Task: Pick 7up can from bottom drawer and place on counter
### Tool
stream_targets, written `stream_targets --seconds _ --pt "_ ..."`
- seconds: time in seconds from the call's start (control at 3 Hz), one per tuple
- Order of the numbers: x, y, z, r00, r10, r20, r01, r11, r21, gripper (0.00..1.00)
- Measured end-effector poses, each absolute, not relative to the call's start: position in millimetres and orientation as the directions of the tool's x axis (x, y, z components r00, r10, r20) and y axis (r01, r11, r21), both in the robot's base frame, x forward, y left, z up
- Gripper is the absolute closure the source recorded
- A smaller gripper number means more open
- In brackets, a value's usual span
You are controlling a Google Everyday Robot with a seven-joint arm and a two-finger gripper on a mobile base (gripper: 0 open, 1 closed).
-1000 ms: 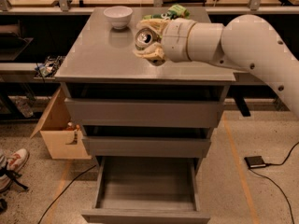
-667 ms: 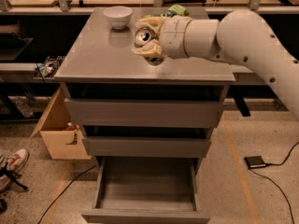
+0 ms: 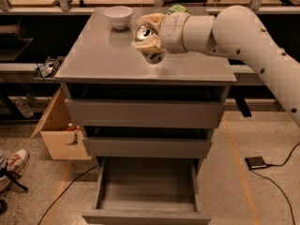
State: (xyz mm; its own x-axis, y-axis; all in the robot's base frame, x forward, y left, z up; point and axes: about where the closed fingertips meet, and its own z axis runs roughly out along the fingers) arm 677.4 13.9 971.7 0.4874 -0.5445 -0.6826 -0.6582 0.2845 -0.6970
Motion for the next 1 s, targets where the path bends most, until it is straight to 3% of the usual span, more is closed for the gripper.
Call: stream_targets --seconds 1.0 --pt "714 -7 960 0.311 -0.486 -0.817 -0.698 0.466 -0.543 1.00"
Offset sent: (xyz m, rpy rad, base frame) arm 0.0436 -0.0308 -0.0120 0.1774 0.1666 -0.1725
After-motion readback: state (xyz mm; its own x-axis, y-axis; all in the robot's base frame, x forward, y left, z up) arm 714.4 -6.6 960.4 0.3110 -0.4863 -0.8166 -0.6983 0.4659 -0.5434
